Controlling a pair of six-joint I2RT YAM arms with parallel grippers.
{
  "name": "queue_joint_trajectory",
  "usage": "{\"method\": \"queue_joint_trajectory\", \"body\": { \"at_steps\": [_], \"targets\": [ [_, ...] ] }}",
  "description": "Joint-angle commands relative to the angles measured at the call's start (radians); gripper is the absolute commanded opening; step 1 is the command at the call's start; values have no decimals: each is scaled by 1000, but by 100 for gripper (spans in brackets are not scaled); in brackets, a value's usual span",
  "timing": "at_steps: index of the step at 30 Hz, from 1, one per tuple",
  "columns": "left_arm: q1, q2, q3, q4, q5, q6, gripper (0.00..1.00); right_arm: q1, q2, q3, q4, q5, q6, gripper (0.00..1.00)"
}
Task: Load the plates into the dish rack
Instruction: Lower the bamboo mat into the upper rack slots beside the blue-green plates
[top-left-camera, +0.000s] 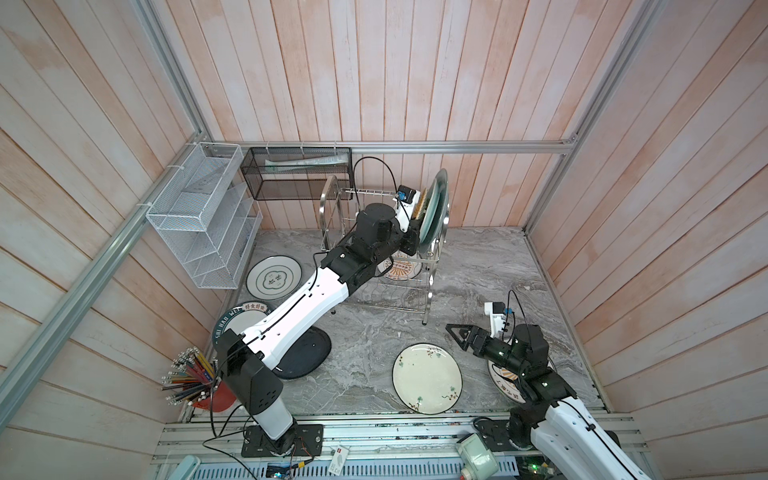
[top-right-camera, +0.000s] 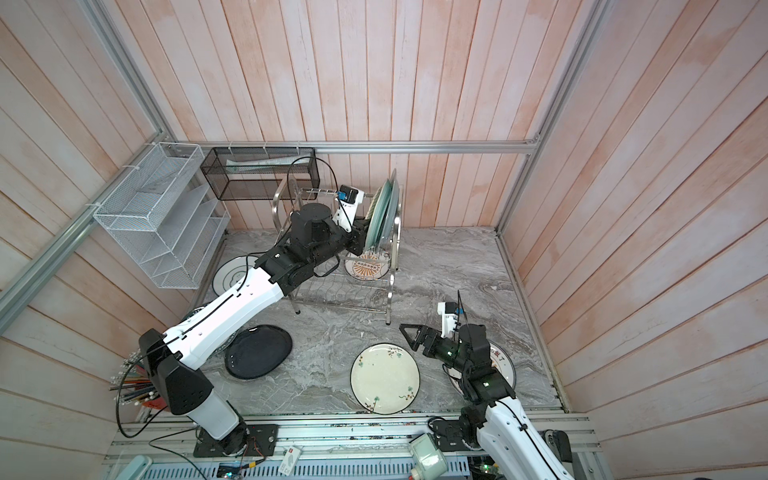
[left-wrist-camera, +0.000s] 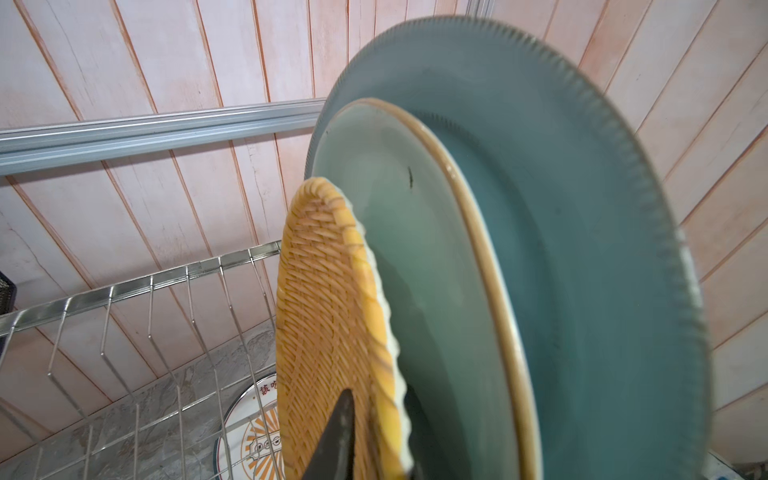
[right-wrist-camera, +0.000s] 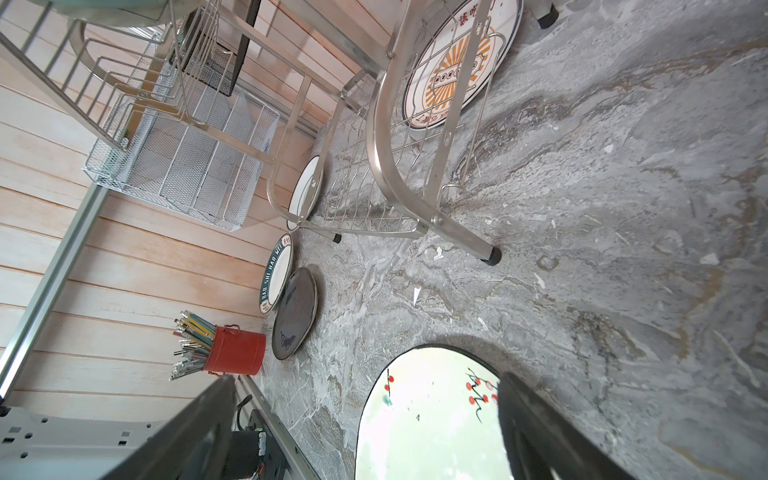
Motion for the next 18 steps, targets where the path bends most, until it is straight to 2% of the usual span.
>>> {"method": "queue_joint_trajectory", "body": {
  "at_steps": [1,18],
  "targets": [
    [-1,2,34,-11,-14,6,23,5,-14,-7,8,9,-1,98],
    [0,-67,86,-51,-48,-10,26,5,-45,1,-32,15,-11,98]
  ]
}}
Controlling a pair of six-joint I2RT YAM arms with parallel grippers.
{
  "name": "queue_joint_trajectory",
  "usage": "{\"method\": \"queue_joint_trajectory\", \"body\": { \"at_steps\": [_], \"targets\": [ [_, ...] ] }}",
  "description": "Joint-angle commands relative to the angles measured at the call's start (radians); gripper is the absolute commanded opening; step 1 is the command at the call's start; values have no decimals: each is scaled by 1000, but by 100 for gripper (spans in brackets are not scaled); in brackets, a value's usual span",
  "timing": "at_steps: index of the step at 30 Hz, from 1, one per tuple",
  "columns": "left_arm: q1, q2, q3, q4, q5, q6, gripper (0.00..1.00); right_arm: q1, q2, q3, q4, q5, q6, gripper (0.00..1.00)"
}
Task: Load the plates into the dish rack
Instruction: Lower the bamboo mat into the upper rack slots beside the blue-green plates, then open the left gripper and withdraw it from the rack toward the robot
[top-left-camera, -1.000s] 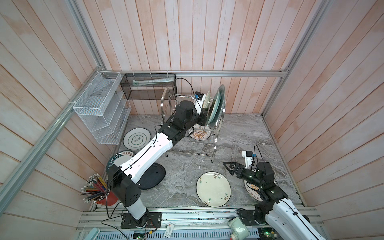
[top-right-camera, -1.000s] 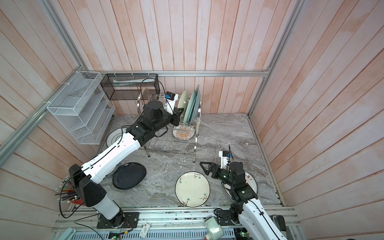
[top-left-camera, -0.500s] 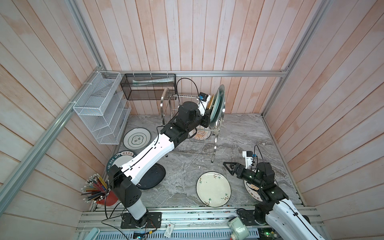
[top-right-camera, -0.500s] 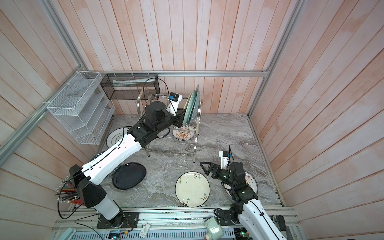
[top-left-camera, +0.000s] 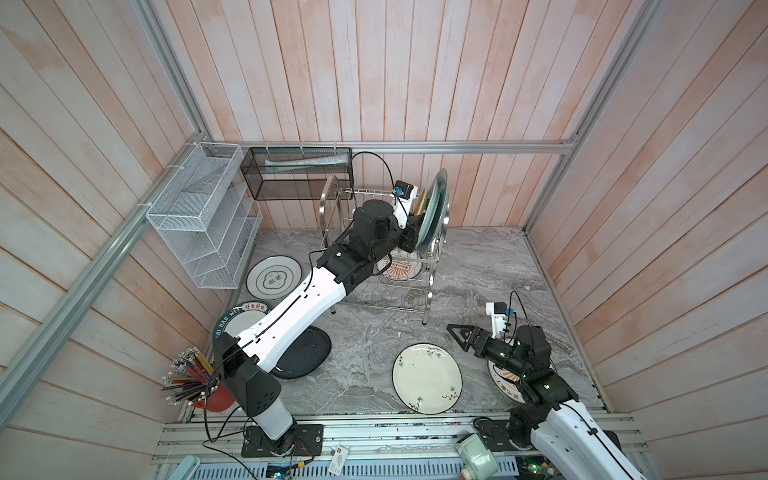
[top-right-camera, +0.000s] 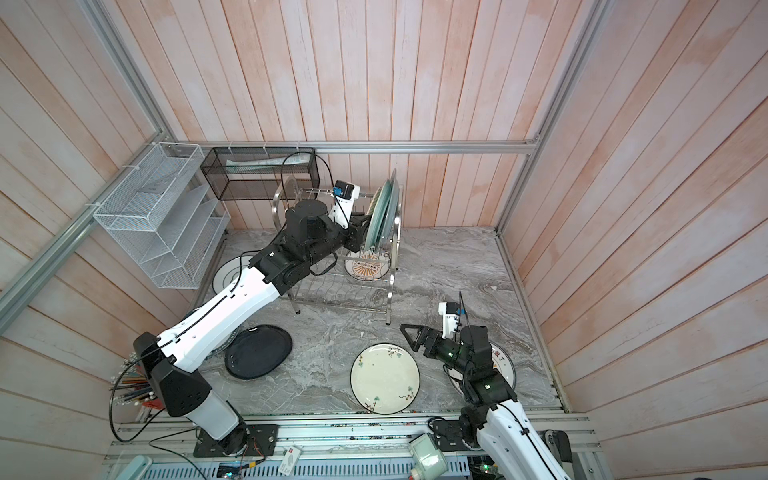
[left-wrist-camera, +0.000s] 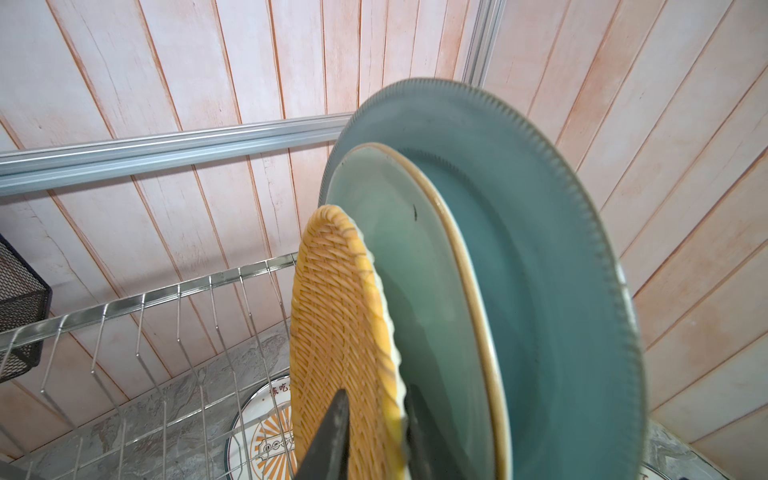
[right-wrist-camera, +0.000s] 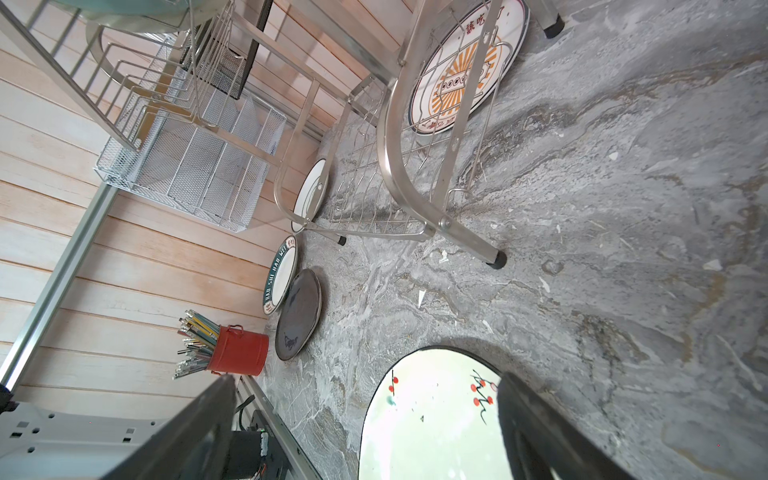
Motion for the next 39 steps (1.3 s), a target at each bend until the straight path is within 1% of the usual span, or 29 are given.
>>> {"method": "queue_joint_trajectory", "body": {
  "at_steps": [1,7,9,16,20,27,28,33,37,39],
  "targets": [
    [3,-50,51,-8,-16,-6,26,4,-14,2,-16,15,-11,98],
    [15,-79,68,-24,-7,-6,27,5,-31,6,-36,20,-13,98],
    [18,-93,72,-31,-3,-38,27,4,-36,9,-44,23,-12,98],
    [35,-174,32,-46,16,-55,28,5,-42,16,-59,27,-12,98],
    [44,-253,-41,-50,32,-67,29,5,-42,24,-75,35,-18,98],
    [66,-441,-252,-38,67,-100,40,5,-33,24,-78,45,-23,98],
    [70,-474,-287,-38,72,-108,42,5,-28,22,-73,43,-23,98],
    [81,-625,-466,-62,117,-138,66,4,-4,8,-60,43,-29,98],
    [81,-759,-617,-103,141,-180,89,4,11,-7,-63,39,-28,98],
    [81,-826,-686,-114,152,-201,98,5,13,-13,-82,48,-23,98]
  ]
}}
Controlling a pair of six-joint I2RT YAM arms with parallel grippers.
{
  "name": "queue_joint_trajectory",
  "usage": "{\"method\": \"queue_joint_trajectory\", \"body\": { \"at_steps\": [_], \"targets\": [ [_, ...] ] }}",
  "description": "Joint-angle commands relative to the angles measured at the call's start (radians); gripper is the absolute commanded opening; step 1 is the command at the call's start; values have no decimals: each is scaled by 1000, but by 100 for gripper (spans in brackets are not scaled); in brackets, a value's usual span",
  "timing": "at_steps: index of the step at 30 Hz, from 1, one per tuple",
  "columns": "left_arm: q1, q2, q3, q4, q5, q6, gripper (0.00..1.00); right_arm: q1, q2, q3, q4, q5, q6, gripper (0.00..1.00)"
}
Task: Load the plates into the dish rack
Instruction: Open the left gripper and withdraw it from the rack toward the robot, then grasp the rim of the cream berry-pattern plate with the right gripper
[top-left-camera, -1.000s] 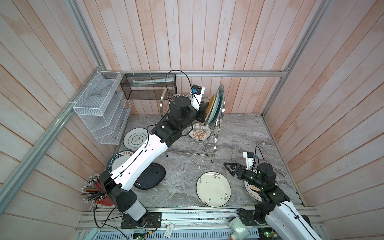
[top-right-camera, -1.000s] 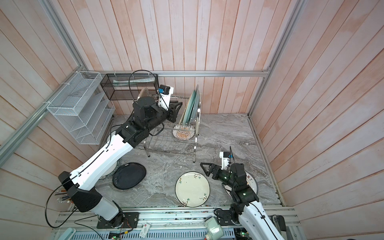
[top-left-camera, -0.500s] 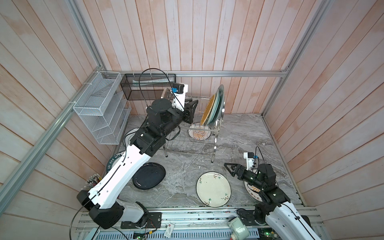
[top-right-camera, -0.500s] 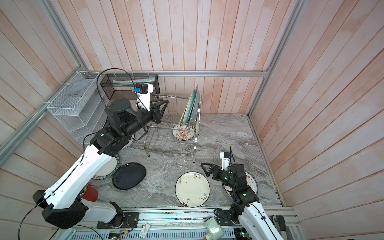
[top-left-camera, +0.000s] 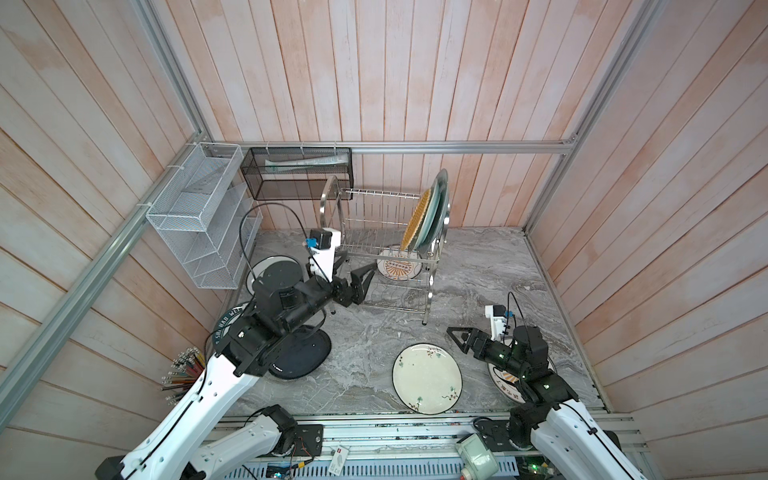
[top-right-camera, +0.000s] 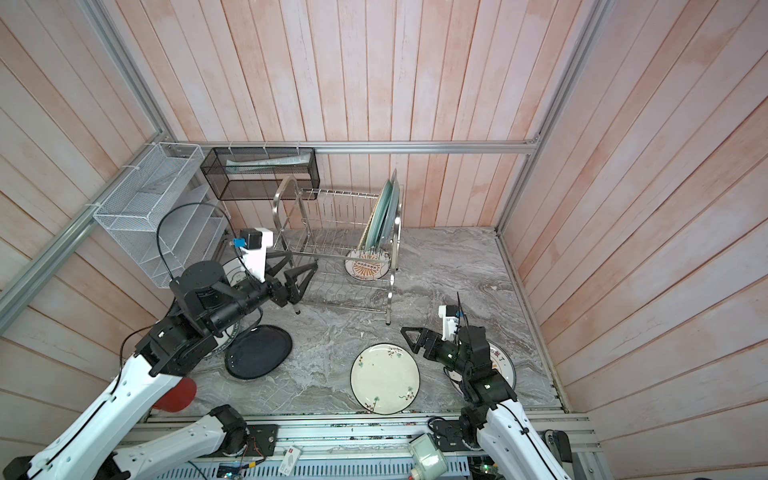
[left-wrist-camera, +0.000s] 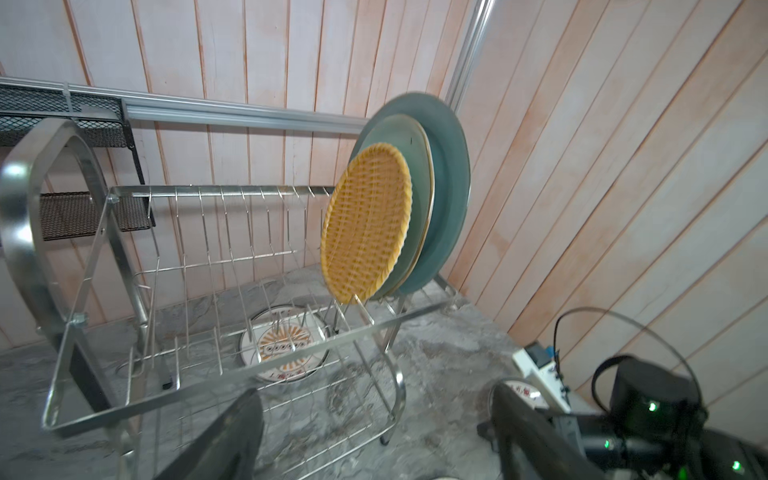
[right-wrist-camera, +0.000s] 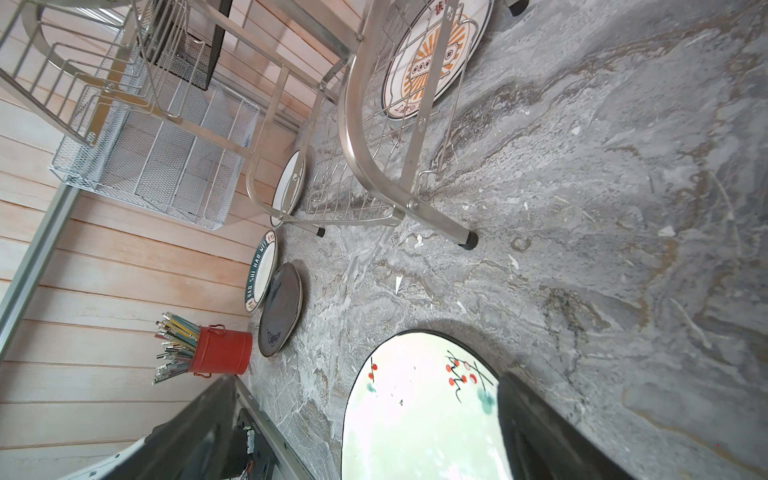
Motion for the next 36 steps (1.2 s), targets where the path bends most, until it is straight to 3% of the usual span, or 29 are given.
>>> {"method": "queue_joint_trajectory", "body": {
  "at_steps": [1,13,26,36],
  "targets": [
    [6,-102,-93,-39,42,-42,100,5,3,-15,-31,32,-3,98],
    [4,-346,-381,-29,44,-128,100,5,84,-88,-121,89,14,86],
    [5,-359,-483,32,69,-126,100,35,114,-164,-98,125,75,66],
    [5,-348,-574,112,156,-134,100,101,157,-183,-43,91,77,51]
  ]
}}
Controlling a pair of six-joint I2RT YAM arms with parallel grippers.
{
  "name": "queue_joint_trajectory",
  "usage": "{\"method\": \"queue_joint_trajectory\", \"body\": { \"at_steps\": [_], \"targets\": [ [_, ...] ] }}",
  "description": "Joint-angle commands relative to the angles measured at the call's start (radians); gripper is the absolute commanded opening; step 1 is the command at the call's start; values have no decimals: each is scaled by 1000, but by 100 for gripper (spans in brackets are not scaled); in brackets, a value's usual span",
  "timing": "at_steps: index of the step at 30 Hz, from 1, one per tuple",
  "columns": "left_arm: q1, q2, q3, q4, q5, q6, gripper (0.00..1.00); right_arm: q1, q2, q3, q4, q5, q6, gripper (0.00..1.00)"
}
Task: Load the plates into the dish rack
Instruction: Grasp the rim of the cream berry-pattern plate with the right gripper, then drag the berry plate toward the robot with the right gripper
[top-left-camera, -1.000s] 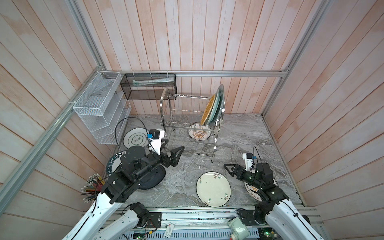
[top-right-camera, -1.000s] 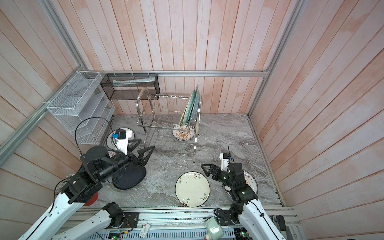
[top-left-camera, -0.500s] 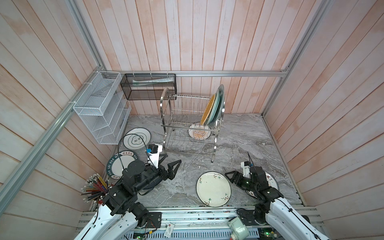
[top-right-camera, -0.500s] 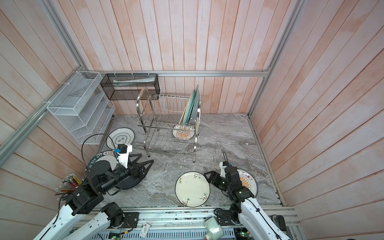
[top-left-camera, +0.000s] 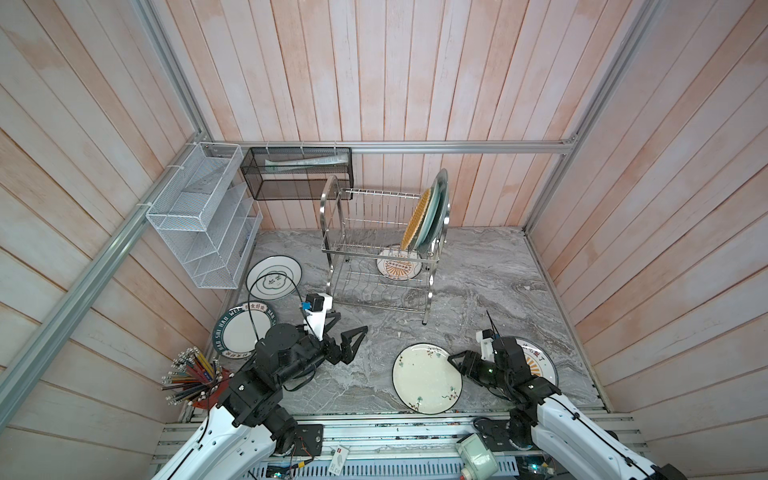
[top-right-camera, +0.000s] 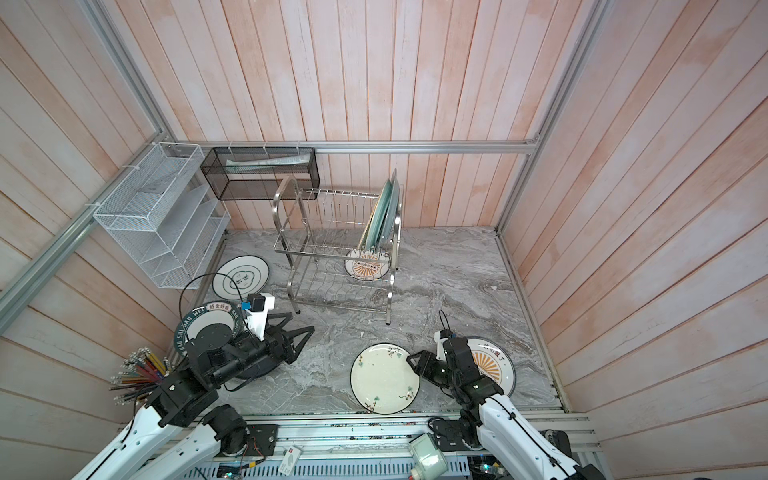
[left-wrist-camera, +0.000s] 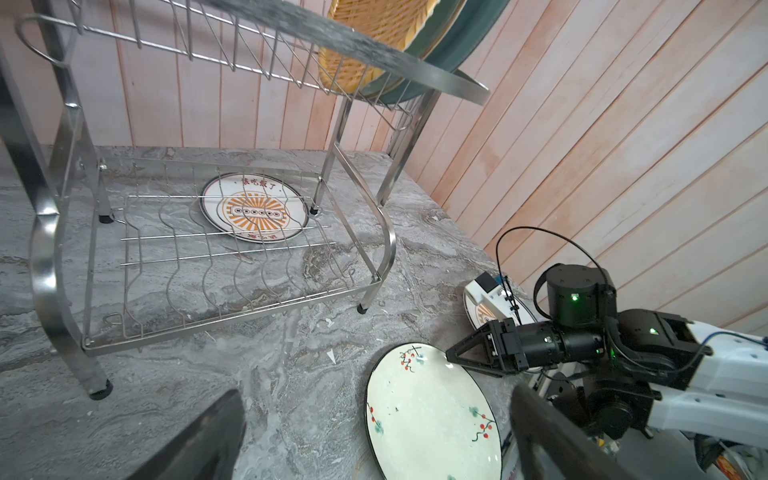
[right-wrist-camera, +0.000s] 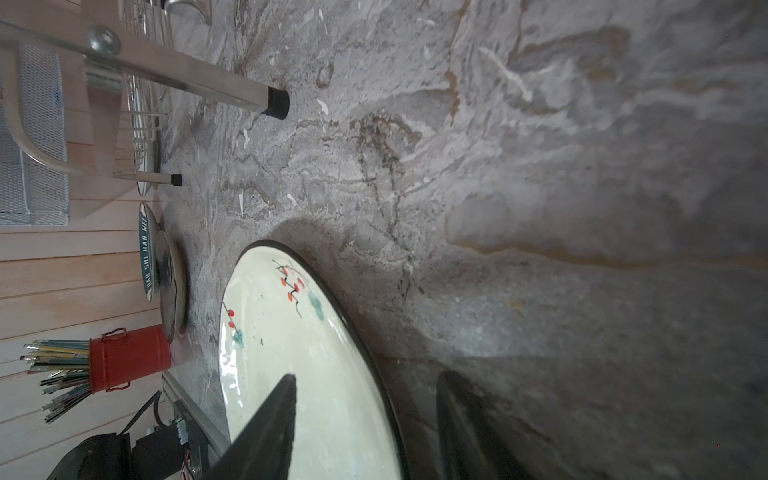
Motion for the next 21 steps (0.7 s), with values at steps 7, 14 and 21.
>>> {"method": "queue_joint_trajectory", "body": {
  "at_steps": [7,14,21],
  "targets": [
    [11,25,-14,48,70,2,100,54,48,-21,-9,-2,-25,39],
    [12,22,-13,47,66,3,100,59,59,-20,18,10,-23,23],
    [15,24,-11,45,64,3,100,86,139,-16,124,13,-13,6]
  ]
}}
